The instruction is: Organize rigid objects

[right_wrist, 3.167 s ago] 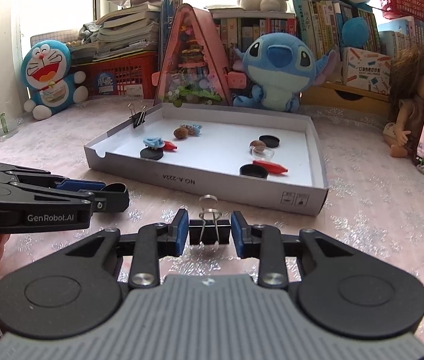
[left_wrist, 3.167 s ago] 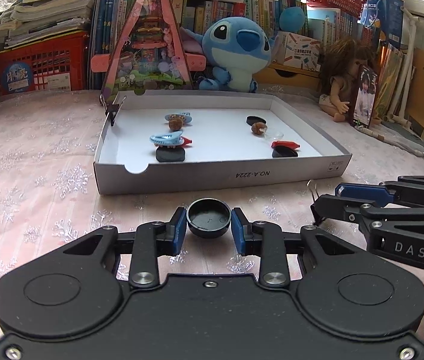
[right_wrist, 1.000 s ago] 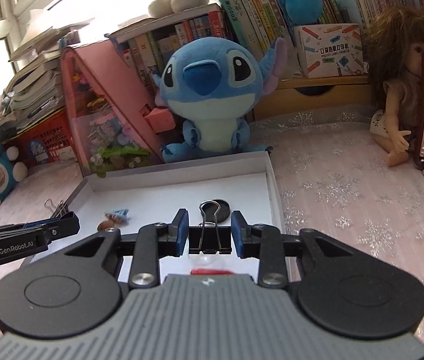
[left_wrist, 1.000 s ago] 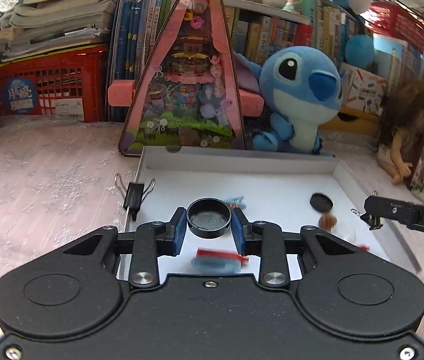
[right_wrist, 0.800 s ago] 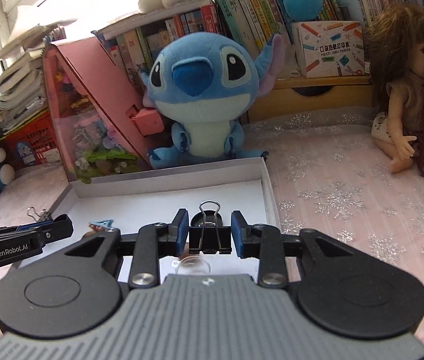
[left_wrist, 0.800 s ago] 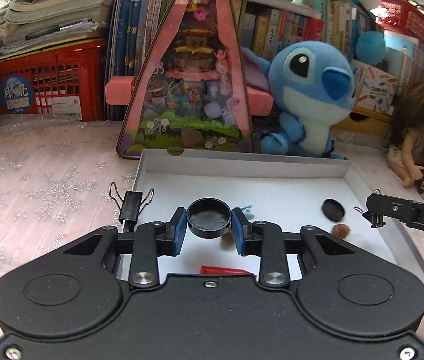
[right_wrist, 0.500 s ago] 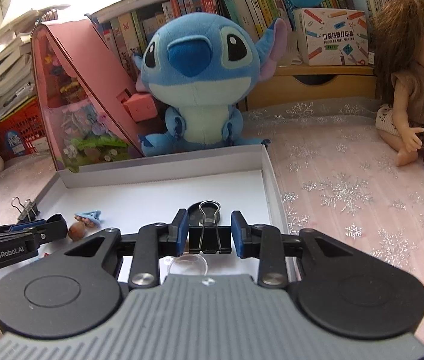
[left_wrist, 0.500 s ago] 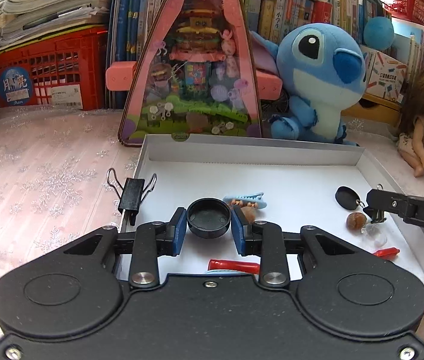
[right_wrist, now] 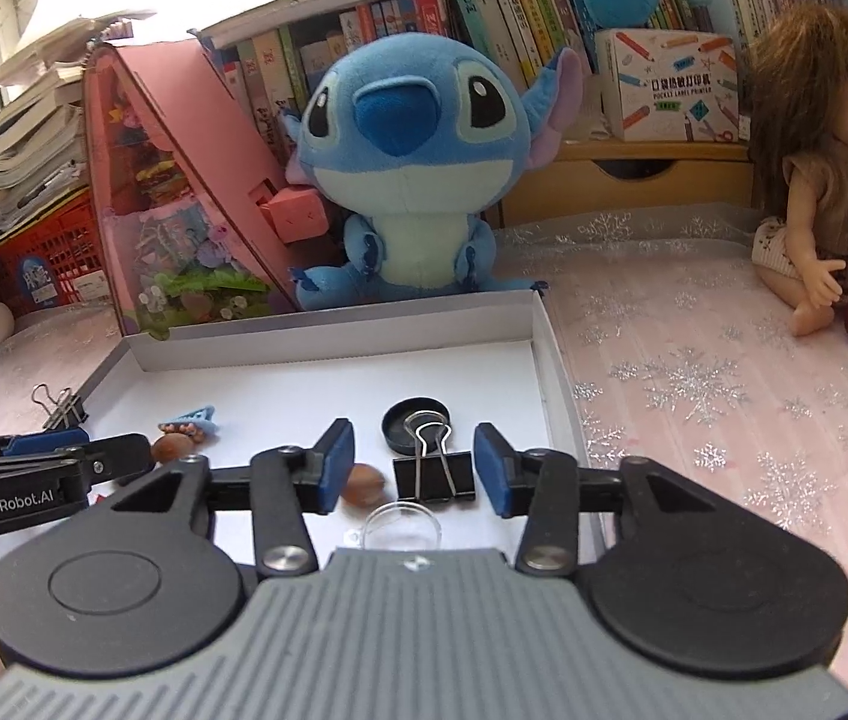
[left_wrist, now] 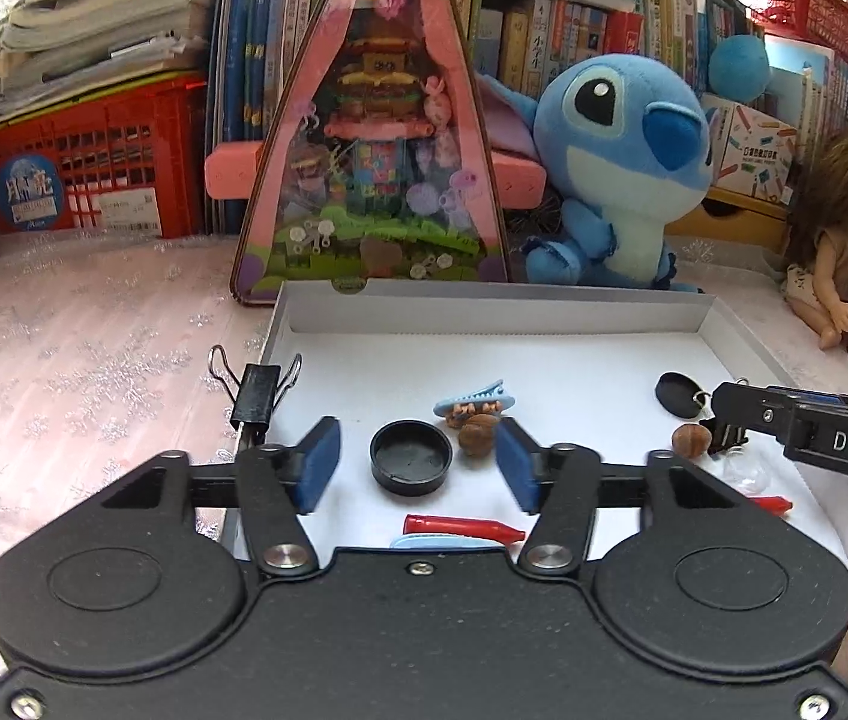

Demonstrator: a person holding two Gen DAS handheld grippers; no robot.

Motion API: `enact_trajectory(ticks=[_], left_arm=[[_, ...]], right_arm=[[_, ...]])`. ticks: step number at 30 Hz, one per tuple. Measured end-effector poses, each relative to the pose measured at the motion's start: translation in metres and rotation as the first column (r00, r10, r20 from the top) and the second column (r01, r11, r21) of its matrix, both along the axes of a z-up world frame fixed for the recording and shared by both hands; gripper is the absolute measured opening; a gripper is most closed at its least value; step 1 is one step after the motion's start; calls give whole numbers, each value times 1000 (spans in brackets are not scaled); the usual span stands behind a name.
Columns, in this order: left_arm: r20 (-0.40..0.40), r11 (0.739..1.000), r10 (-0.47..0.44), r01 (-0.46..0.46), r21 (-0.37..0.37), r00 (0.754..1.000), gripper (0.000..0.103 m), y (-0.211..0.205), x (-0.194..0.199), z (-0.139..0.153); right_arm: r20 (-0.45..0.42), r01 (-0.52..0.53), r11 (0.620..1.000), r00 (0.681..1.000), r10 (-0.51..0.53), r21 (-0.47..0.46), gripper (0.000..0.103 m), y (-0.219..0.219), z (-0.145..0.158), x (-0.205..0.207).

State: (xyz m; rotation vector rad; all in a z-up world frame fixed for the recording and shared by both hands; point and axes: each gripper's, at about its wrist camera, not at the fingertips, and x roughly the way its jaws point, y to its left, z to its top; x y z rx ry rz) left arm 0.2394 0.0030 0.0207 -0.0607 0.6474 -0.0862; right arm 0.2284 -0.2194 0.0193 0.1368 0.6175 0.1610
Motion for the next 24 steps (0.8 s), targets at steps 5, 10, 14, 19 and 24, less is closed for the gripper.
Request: enact_trajectory(ticks=[5, 10, 14, 19, 24], left_arm=[[19, 1000, -4, 4, 6, 1000, 72, -3, -11, 7], [33, 1000, -17, 17, 12, 999, 75, -5, -22, 13], [38, 1000, -20, 20, 11, 999, 76, -5, -28, 17], [42, 1000, -15, 14, 10, 999, 76, -4, -33, 20], [44, 1000, -12, 12, 7, 999, 76, -2, -38, 21]], right_arm=[[24, -10, 1000, 1000, 10, -4, 70, 1, 8, -11], [43, -16, 1000, 999, 17, -22, 74, 3, 15, -21], [53, -17, 999, 998, 19, -35, 75, 5, 18, -26], [63, -15, 999, 998, 17, -42, 77, 6, 22, -32], [67, -10, 999, 998, 13, -46, 80, 6, 23, -36]])
